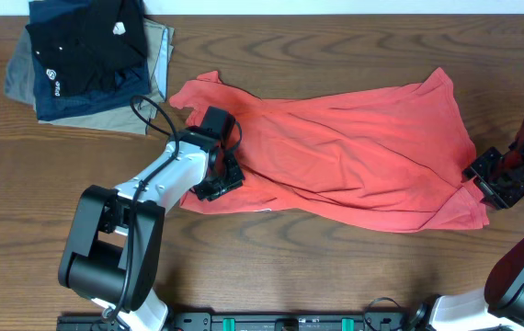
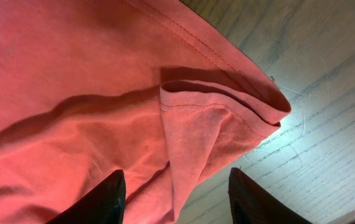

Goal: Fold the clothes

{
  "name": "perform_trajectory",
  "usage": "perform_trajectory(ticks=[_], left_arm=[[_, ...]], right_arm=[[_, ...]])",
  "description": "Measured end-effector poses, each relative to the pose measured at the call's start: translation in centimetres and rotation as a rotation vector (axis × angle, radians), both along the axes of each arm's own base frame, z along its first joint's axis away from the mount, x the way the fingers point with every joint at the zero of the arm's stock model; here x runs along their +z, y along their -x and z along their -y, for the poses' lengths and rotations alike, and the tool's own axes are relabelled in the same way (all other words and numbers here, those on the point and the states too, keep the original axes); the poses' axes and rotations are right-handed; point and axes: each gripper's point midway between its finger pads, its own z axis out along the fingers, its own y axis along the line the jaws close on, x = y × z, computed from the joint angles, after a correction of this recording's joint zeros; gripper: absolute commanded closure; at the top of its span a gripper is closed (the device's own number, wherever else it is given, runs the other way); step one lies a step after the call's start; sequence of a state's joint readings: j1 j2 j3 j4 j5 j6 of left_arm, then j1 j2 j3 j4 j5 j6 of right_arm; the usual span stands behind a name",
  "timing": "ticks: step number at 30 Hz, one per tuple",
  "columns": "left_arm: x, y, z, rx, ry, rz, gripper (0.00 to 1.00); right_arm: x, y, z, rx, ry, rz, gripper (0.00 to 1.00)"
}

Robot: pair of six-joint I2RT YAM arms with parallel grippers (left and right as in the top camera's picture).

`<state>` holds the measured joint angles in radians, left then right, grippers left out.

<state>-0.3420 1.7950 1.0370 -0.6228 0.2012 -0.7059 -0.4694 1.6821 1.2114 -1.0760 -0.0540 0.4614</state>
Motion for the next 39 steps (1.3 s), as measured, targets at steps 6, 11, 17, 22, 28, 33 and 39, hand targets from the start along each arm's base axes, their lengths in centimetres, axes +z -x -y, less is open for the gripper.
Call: perform_trajectory(ticks=[6, 11, 17, 22, 28, 33, 39], left_arm=[[0.6, -0.9, 0.3, -0.005, 0.010, 0.024, 0.61], [0.6, -0.9, 0.4, -0.007, 0.010, 0.027, 0.61], [0.5, -1.3, 0.7, -0.008, 0.026, 0.036, 0.61], [-0.1, -1.6, 1.4, -0.012, 0.056, 0.024, 0.61], [-0.2, -1.6, 1.5, -0.028, 0.060, 0.024, 0.67], [-0.2, -1.3, 1.3, -0.035, 0.049, 0.015, 0.72], [0.1, -1.0, 0.9, -0.032, 0.029, 0.010, 0.81]], right_arm=[[0.0, -0.1, 0.0, 0.000, 0.001, 0.003, 0.48], [0.0, -0.1, 0.0, 0.000, 0.001, 0.002, 0.48], [0.0, 0.0, 0.0, 0.000, 0.000, 0.000, 0.48], [0.0, 0.0, 0.0, 0.000, -0.001, -0.001, 0.48], [0.0, 0.0, 0.0, 0.000, -0.001, -0.001, 0.48], [0.0, 0.0, 0.0, 0.000, -0.001, -0.001, 0.48], [0.0, 0.0, 0.0, 0.000, 0.000, -0.001, 0.48]])
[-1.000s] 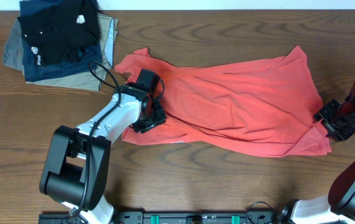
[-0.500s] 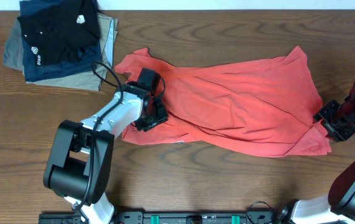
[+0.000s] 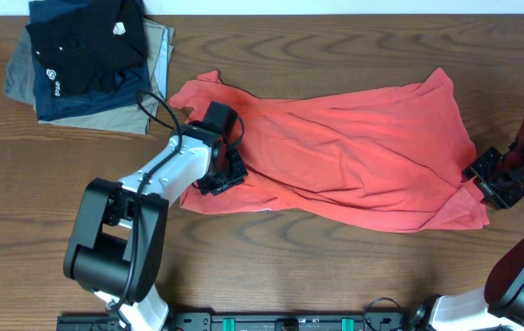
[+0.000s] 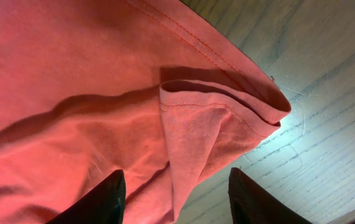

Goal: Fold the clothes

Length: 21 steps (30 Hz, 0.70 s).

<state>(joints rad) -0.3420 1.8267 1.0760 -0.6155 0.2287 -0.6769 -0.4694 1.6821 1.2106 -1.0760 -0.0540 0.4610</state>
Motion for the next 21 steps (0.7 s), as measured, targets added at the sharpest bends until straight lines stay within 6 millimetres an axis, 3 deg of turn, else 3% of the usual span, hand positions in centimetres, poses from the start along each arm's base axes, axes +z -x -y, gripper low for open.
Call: perform_trajectory(ticks=[3, 16, 21], left_arm=[[0.5, 0.0, 0.0, -0.002, 0.003, 0.009, 0.90], [0.5, 0.0, -0.1, -0.003, -0.001, 0.010, 0.94], [0.8, 1.1, -0.5, -0.003, -0.015, -0.029, 0.94]], right_arm=[[0.0, 0.0, 0.0, 0.000, 0.000, -0.001, 0.48], [0.0, 0.1, 0.0, 0.002, -0.002, -0.004, 0.49], [0.0, 0.3, -0.2, 0.006, -0.006, -0.012, 0.59]])
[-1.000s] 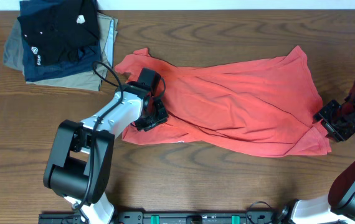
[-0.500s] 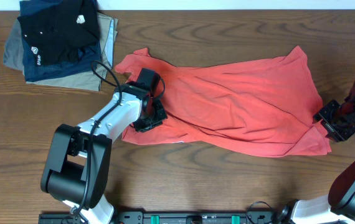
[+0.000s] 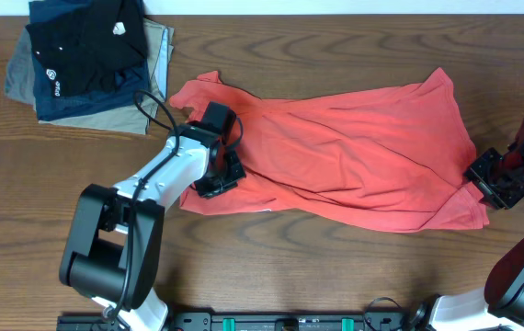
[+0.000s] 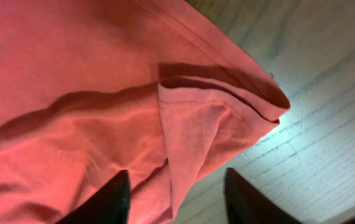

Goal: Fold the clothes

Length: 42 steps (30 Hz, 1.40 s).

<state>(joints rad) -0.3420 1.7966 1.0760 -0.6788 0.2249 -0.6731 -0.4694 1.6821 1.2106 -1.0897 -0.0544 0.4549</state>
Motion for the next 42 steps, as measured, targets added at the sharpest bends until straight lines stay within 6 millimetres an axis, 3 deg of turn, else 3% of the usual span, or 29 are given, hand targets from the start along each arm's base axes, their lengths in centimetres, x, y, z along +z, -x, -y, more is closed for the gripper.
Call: perform_trajectory(ticks=[3, 11, 15, 25, 27, 28, 29, 35, 38, 42], left_arm=[[1.2, 0.9, -0.3, 0.000, -0.004, -0.011, 0.94], [8.7, 2.4, -0.9, 0.000, 0.042, 0.118, 0.94], [10.5, 2.9, -1.0, 0.000, 0.057, 0.159, 0.94], [11.6, 0.7, -0.2, 0.000, 0.095, 0.268, 0.94], [11.6, 0.7, -0.3, 0.000, 0.094, 0.267, 0.94], [11.6, 0.8, -0.3, 0.001, 0.091, 0.264, 0.94], [11.5, 0.9, -0.4, 0.001, 0.088, 0.260, 0.94], [11.3, 1.5, -0.8, -0.006, 0.066, 0.236, 0.94], [11.3, 1.4, -0.8, -0.013, 0.065, 0.240, 0.94], [11.3, 1.3, -0.8, -0.015, 0.064, 0.245, 0.94]], right_arm=[[0.0, 0.3, -0.1, 0.000, -0.006, -0.010, 0.61], [1.5, 1.3, -0.8, 0.000, -0.012, -0.010, 0.57], [2.5, 2.5, -1.4, 0.000, -0.023, -0.025, 0.56], [1.4, 3.5, -1.9, -0.001, -0.038, -0.056, 0.50], [0.6, 3.8, -1.8, -0.019, -0.030, -0.064, 0.43], [0.1, 3.8, -1.7, -0.034, -0.023, -0.059, 0.34], [-0.3, 3.7, -1.5, -0.052, -0.017, -0.054, 0.34], [-0.7, 1.3, 1.1, -0.098, -0.002, 0.099, 0.40], [-0.5, -0.1, 1.4, -0.078, -0.001, 0.165, 0.46], [-0.3, -1.2, 1.3, -0.050, 0.003, 0.205, 0.42]])
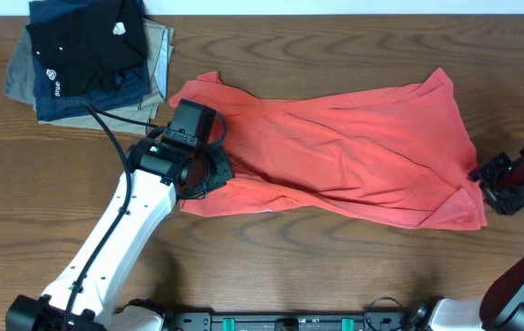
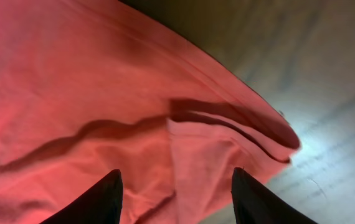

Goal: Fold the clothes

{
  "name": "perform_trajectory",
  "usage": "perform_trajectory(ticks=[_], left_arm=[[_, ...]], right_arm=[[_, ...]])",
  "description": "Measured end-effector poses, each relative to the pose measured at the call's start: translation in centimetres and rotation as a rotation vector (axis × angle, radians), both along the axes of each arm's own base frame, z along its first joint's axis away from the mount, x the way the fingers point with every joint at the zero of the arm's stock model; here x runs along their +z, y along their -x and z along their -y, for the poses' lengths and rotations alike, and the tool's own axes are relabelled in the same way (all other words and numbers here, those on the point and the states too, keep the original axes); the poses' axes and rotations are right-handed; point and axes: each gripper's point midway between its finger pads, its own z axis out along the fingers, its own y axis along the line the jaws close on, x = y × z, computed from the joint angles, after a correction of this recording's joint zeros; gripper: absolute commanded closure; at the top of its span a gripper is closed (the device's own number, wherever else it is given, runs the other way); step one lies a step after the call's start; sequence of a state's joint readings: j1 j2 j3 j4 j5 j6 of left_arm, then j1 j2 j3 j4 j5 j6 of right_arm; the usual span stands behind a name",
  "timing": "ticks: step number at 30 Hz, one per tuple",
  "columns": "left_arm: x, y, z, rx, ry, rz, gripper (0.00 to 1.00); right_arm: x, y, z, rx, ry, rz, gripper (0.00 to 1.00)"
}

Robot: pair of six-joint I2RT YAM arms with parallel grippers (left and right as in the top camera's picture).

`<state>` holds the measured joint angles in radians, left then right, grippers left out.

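Observation:
A red T-shirt (image 1: 336, 165) lies spread and wrinkled across the middle of the table. My left gripper (image 1: 212, 171) rests on its lower left edge, and the overhead view does not show how its jaws stand. My right gripper (image 1: 490, 181) is at the shirt's lower right corner. In the right wrist view it (image 2: 176, 190) is open, with its dark fingertips (image 2: 109, 196) on either side of a doubled-over hem of the shirt (image 2: 103, 93). That view is blurred.
A stack of folded clothes (image 1: 87, 55), black on navy on khaki, sits at the far left corner, close to the shirt's left sleeve. A black cable (image 1: 115, 118) runs from the left arm towards it. Bare wooden table (image 1: 336, 267) lies in front of the shirt.
My left arm has changed its pose, now reaching in from the front left, and its gripper sits slightly farther left on the shirt's edge. My right gripper has drawn back a little from the corner, still open.
At each earlier moment my left gripper lay on the shirt's lower left edge, shifting only slightly, and my right gripper stood open over the folded hem at the lower right corner. The shirt's outline has stayed nearly the same throughout.

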<state>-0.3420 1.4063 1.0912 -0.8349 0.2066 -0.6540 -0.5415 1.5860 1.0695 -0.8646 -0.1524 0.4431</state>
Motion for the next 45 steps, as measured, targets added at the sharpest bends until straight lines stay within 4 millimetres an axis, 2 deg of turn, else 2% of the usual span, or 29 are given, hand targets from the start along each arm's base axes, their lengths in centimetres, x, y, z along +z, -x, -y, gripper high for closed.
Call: perform_trajectory(ticks=[3, 6, 8, 11, 19, 23, 28, 36, 45], left_arm=[[0.0, 0.0, 0.0, 0.000, 0.000, 0.001, 0.94], [0.0, 0.0, 0.0, 0.000, 0.000, 0.001, 0.94], [0.0, 0.0, 0.0, 0.000, 0.000, 0.001, 0.94], [0.0, 0.0, 0.0, 0.000, 0.000, 0.001, 0.94], [0.0, 0.0, 0.0, 0.000, 0.000, 0.001, 0.94], [0.0, 0.0, 0.0, 0.000, 0.000, 0.001, 0.94], [0.0, 0.0, 0.0, 0.000, 0.000, 0.001, 0.93], [0.0, 0.0, 0.0, 0.000, 0.000, 0.001, 0.94], [0.0, 0.0, 0.0, 0.000, 0.000, 0.002, 0.94]], right_arm=[[-0.5, -0.7, -1.0, 0.039, 0.000, -0.008, 0.39], [-1.5, -0.8, -1.6, 0.052, 0.009, -0.047, 0.43], [-2.0, -0.7, -1.6, 0.050, 0.011, -0.068, 0.51], [-3.0, -0.4, -1.4, 0.035, 0.007, -0.106, 0.57], [-4.9, -0.1, -1.2, 0.028, 0.000, -0.156, 0.61], [-5.2, -0.2, -1.2, 0.027, 0.000, -0.159, 0.65], [-5.2, -0.3, -1.0, 0.024, 0.007, -0.157, 0.61], [-5.1, -0.5, -0.6, 0.021, 0.029, -0.150, 0.61], [-5.1, -0.7, -0.4, 0.020, 0.036, -0.144, 0.66]])
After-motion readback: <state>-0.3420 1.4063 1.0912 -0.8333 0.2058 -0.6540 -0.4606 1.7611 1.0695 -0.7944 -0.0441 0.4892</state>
